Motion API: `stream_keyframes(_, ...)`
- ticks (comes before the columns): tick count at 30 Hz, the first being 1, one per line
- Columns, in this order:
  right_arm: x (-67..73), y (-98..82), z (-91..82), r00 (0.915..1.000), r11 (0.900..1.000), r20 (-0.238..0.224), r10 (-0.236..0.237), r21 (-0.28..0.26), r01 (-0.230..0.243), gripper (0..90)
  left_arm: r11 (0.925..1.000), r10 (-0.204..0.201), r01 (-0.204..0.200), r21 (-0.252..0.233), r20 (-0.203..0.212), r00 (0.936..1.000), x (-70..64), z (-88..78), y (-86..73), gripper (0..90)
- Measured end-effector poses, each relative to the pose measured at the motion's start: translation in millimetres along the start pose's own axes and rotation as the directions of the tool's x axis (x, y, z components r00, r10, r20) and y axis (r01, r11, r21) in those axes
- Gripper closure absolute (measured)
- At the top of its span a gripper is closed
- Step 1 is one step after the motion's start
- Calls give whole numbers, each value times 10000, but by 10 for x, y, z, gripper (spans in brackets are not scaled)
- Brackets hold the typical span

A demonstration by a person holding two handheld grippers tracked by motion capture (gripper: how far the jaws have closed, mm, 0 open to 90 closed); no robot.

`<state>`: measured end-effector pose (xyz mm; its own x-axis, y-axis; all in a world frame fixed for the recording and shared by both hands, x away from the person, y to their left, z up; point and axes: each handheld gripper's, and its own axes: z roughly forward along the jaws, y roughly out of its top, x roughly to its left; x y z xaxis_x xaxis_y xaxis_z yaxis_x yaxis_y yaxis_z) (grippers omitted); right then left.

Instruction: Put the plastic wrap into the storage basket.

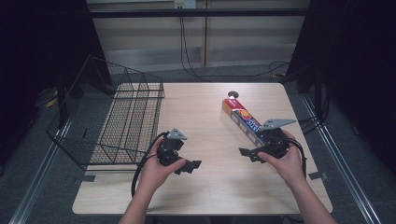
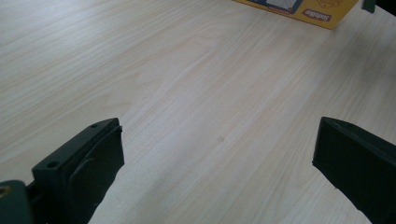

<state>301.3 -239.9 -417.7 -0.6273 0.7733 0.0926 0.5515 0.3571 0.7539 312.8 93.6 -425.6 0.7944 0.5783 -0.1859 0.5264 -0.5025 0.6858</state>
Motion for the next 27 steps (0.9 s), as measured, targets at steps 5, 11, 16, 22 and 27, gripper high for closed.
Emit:
stream_keyframes(5, -41, 39, 56, 9998, 9998, 164, -85, 198, 82, 21, 9999, -152, 152, -49, 56, 9999, 8, 21, 13, 17)
stream_keyframes(11, -236, 54, 165, 9994, 9989, 317, 136, 442, -150, 7, 9996, 104, -113, 272, 323, 9994, 18, 94, 42, 17)
stream_keyframes(16, -517, 49, 304, 9937, 9940, 933, 614, 847, -694, 21, 9997, 23, -33, 226, 424, 9991, 39, 110, 42, 17)
stream_keyframes(22, -680, 42, 367, 9848, 9878, 1567, 755, 1234, -953, 46, 9997, 42, -53, 237, 436, 9990, 42, 122, 53, 18)
stream_keyframes(27, -749, 33, 408, 9779, 9745, 1789, 1078, 1758, -1396, 72, 9993, 93, -113, 361, 540, 9985, 31, 150, 56, 18)
